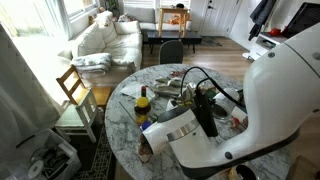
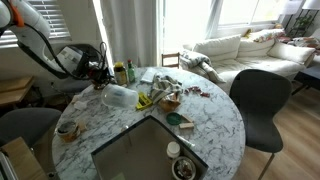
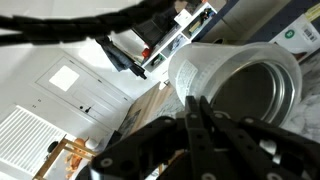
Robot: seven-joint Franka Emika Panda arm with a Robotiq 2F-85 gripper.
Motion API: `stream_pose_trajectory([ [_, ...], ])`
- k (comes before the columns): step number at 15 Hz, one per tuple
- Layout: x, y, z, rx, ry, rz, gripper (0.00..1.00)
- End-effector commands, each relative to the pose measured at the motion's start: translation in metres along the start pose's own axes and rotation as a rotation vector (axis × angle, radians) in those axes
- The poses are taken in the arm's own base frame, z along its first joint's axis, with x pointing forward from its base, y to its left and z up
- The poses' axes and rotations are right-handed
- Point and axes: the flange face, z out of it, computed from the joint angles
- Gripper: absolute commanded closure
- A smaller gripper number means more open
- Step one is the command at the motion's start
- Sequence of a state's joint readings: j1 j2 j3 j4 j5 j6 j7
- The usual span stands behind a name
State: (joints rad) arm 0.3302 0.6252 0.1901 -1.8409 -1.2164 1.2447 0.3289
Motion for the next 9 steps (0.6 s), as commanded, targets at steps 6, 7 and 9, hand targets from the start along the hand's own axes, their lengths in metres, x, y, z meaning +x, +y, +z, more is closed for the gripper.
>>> stream_pose_trajectory([
  [6,0.000,-0.013,0.003,-0.049,-0.007,-0.051,0.99],
  [7,0.002,-0.015,0.005,-0.043,-0.004,-0.059,0.99],
  [9,0.005,-0.019,0.007,-0.027,0.020,-0.063,0.99],
])
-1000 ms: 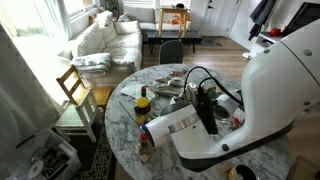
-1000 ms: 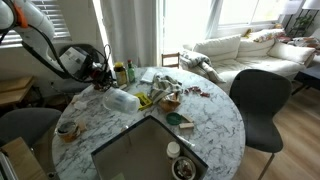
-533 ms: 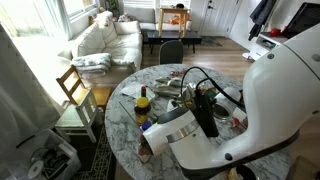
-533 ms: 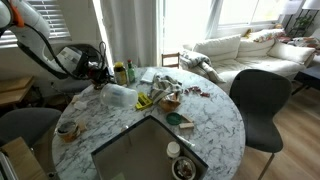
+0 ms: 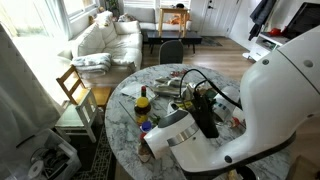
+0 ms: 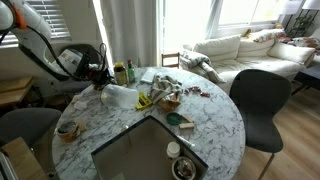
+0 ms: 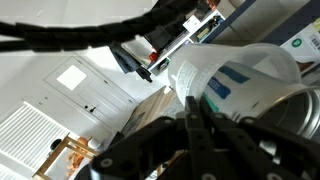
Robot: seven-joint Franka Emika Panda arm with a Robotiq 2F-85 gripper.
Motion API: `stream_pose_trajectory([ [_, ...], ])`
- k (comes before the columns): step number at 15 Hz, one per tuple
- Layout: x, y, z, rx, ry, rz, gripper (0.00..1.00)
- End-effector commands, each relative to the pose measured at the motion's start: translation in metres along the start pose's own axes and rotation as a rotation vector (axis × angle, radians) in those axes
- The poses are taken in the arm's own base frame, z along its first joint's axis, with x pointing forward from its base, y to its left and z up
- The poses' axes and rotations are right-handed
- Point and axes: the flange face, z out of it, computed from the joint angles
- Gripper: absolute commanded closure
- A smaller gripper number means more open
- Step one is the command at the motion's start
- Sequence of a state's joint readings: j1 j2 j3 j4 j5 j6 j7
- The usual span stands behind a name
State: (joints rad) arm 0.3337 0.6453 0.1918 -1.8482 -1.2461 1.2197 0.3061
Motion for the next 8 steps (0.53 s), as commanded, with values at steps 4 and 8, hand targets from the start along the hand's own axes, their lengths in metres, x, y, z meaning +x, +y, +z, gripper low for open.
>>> stream_pose_trajectory([
  [4,0.0010,-0.0089,0.0038,-0.052,-0.019,-0.079,0.99],
  [8,0.0058,-0.0122,0.0028,0.035,0.078,-0.060,0.99],
])
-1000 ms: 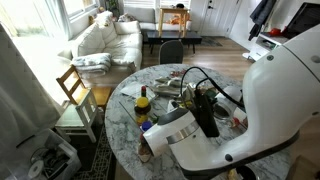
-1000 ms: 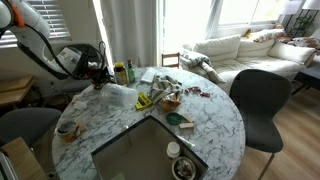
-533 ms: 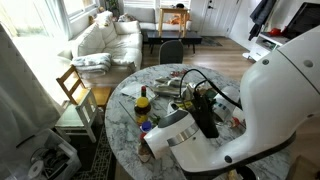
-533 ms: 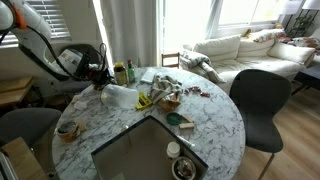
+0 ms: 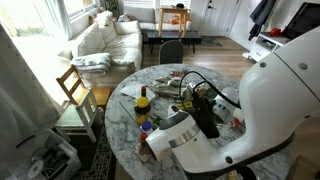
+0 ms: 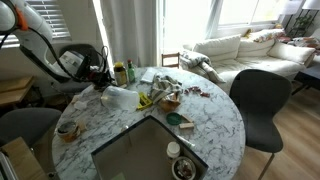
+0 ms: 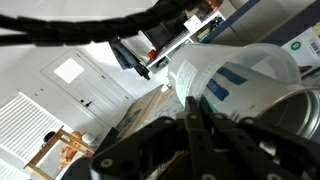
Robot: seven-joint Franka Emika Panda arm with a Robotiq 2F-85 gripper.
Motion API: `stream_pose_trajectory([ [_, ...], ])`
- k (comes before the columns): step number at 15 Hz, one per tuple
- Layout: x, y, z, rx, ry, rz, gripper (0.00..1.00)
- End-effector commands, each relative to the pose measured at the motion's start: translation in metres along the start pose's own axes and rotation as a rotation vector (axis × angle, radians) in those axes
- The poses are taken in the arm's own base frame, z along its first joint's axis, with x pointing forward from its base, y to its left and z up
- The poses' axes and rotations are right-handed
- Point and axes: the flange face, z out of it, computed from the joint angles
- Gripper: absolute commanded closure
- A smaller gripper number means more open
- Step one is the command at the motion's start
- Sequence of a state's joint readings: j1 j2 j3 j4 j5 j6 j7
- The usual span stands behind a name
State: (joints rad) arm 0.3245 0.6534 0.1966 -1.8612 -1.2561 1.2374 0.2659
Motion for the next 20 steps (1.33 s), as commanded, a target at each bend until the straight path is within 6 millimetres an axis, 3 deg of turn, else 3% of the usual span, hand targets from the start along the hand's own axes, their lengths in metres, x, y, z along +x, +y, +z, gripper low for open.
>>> stream_pose_trajectory([
  [1,0.005,-0.005,-0.002,0.056,0.100,0.006,0.99],
  [6,0.024,-0.017,-0.002,0.095,0.207,-0.011,0.99],
  [14,0.024,-0.030,0.018,0.109,0.196,-0.036,0.99],
  [15,0.024,-0.030,0.019,0.109,0.197,-0.035,0.93],
  [16,0.024,-0.029,0.019,0.109,0.197,-0.035,0.69],
  [18,0.020,-0.026,0.020,0.111,0.192,-0.034,0.66],
  [20,0.012,-0.021,0.020,0.107,0.184,-0.030,0.51],
])
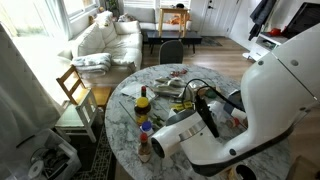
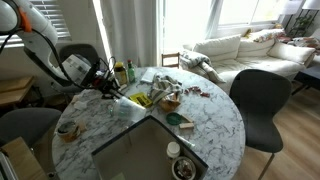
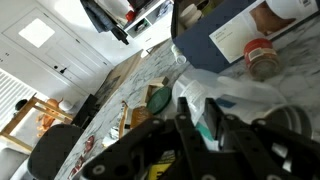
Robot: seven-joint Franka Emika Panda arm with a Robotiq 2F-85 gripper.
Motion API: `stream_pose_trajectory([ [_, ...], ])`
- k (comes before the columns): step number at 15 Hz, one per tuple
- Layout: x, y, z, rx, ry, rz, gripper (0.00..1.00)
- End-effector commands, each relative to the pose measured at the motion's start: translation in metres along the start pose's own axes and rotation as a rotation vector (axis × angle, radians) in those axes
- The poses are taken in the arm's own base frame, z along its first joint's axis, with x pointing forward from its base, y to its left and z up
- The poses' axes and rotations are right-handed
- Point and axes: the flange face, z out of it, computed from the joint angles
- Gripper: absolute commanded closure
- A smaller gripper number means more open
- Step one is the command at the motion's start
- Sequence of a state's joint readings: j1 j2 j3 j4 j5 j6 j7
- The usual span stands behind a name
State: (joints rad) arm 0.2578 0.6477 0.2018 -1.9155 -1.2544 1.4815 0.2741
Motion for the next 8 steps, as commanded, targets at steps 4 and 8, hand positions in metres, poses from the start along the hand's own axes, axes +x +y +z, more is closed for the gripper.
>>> stream_pose_trajectory([
  [4,-0.028,0.012,-0.001,0.000,0.002,0.018,0.23],
  [8,-0.040,0.025,-0.011,0.039,0.028,0.070,0.00],
])
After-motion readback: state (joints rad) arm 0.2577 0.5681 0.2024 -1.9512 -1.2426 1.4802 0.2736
